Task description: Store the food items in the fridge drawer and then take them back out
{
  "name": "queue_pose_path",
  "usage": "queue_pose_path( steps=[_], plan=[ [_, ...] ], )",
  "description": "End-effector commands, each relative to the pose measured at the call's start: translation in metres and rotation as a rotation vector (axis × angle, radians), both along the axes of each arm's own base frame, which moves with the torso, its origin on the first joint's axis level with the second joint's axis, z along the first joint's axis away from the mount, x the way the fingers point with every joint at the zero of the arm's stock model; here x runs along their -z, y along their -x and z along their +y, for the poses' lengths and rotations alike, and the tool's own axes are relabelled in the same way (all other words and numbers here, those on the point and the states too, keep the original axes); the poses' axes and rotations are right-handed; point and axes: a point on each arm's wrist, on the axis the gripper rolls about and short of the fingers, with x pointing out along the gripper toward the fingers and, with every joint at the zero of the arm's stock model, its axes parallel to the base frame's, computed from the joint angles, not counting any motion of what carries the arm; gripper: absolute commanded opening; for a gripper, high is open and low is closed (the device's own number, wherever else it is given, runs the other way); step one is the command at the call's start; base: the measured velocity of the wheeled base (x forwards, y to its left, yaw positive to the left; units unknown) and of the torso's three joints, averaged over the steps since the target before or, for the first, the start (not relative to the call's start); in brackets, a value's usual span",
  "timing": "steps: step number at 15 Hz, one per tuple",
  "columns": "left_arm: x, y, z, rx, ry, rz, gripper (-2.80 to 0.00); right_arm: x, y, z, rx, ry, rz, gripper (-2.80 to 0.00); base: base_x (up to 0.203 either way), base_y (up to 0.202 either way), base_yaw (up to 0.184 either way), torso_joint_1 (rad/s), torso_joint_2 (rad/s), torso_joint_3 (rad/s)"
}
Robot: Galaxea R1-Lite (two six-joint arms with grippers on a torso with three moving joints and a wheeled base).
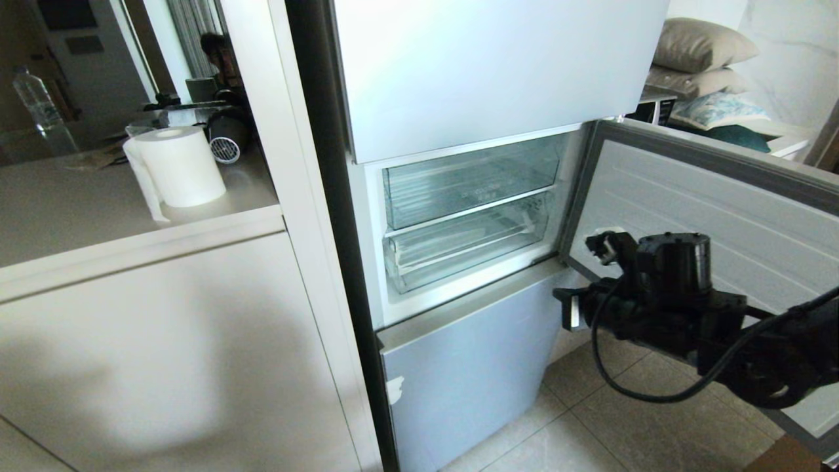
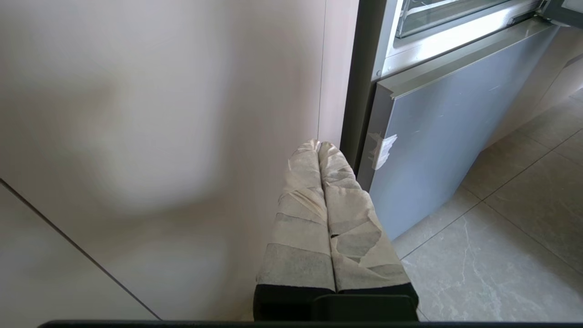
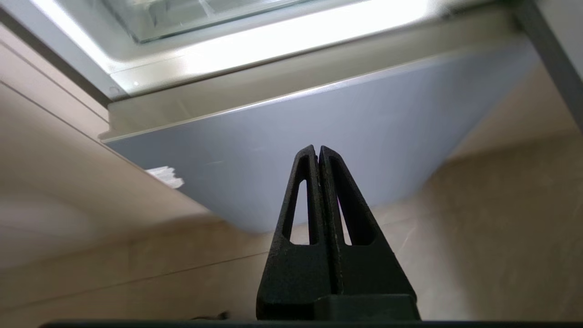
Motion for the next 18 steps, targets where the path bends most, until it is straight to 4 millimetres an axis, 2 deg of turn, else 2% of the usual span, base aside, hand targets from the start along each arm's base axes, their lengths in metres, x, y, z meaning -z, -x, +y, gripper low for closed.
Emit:
queue_pose_path(
  steps=[1, 3, 8, 10, 12, 14, 16, 18],
  plan=[
    [0.0, 0.0, 0.0, 0.0, 0.0, 0.002, -2.8, 0.019, -0.011, 0.03, -0.02, 0.005, -0.062, -2.8, 0.0, 0.0, 0.0, 0.0, 0.0, 0.0],
    [0.0, 0.0, 0.0, 0.0, 0.0, 0.003, -2.8, 0.02, -0.015, 0.047, -0.03, -0.014, -0.14, -2.8, 0.0, 0.0, 0.0, 0.0, 0.0, 0.0],
    [0.0, 0.0, 0.0, 0.0, 0.0, 0.001, -2.8, 0.034, -0.028, 0.071, -0.09, 0.021, -0.154, -2.8, 0.0, 0.0, 0.0, 0.0, 0.0, 0.0],
    [0.0, 0.0, 0.0, 0.0, 0.0, 0.001, -2.8, 0.026, -0.019, 0.069, -0.095, 0.017, -0.165, -2.8, 0.0, 0.0, 0.0, 0.0, 0.0, 0.0],
    [0.0, 0.0, 0.0, -0.001, 0.0, 0.0, -2.8, 0.008, -0.001, 0.062, -0.103, 0.005, -0.186, -2.8, 0.0, 0.0, 0.0, 0.0, 0.0, 0.0],
    [0.0, 0.0, 0.0, 0.0, 0.001, 0.001, -2.8, -0.035, 0.032, 0.047, -0.105, -0.035, -0.26, -2.8, 0.0, 0.0, 0.0, 0.0, 0.0, 0.0],
    [0.0, 0.0, 0.0, 0.0, 0.0, 0.001, -2.8, -0.078, 0.081, 0.019, -0.096, -0.065, -0.319, -2.8, 0.0, 0.0, 0.0, 0.0, 0.0, 0.0],
    [0.0, 0.0, 0.0, 0.0, 0.0, 0.0, -2.8, -0.105, 0.137, -0.016, -0.036, -0.075, -0.357, -2.8, 0.0, 0.0, 0.0, 0.0, 0.0, 0.0]
  ],
)
